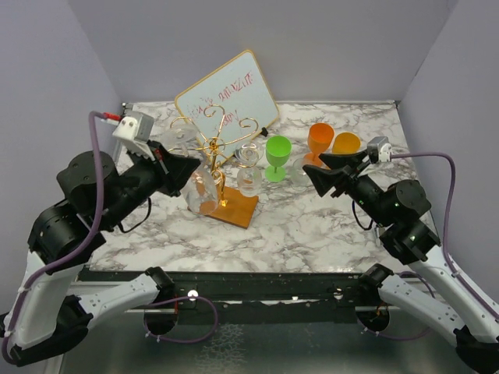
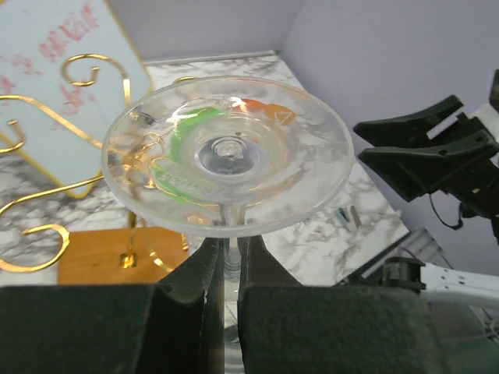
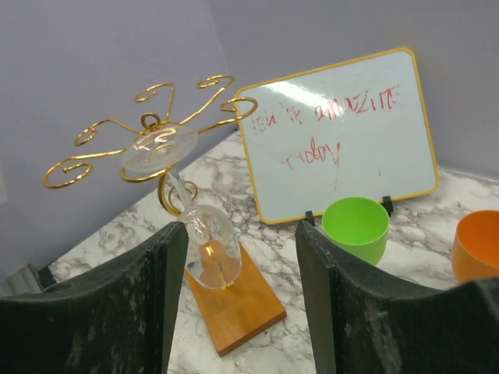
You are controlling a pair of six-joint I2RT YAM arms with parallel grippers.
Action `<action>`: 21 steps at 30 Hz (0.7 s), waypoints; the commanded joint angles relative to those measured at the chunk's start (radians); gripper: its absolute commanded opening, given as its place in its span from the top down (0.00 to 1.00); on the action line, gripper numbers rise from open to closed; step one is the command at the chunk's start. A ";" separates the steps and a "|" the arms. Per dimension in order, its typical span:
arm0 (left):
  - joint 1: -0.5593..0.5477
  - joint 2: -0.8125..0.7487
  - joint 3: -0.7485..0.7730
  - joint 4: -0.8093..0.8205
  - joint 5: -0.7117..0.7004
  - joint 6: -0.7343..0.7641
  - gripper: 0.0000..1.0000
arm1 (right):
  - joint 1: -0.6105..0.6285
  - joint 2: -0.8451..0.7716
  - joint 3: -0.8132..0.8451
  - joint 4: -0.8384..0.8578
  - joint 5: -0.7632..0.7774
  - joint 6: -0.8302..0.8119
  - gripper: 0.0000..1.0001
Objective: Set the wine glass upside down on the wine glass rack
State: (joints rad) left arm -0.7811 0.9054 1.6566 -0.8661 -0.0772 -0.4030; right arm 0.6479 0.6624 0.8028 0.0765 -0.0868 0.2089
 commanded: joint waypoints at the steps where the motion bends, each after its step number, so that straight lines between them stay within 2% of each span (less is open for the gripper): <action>1: -0.005 -0.099 -0.036 -0.135 -0.271 0.008 1.00 | 0.003 0.003 -0.017 0.007 0.063 0.031 0.38; 5: -0.006 -0.196 -0.157 -0.133 -0.443 0.002 1.00 | 0.004 0.011 -0.020 0.019 0.083 0.038 0.37; 8: -0.006 -0.289 -0.299 -0.037 -0.486 0.032 1.00 | 0.003 0.019 -0.027 0.031 0.111 0.042 0.38; 15: -0.007 -0.406 -0.613 0.265 -0.270 0.173 1.00 | 0.002 0.032 -0.036 0.044 0.126 0.050 0.38; 21: -0.007 -0.381 -0.714 0.405 -0.204 0.239 1.00 | 0.003 0.027 -0.031 0.042 0.095 0.049 0.38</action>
State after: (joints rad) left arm -0.7856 0.5179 0.9661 -0.6682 -0.3553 -0.2417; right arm 0.6479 0.6975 0.7803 0.0944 0.0093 0.2535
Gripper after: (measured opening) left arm 0.041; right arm 0.624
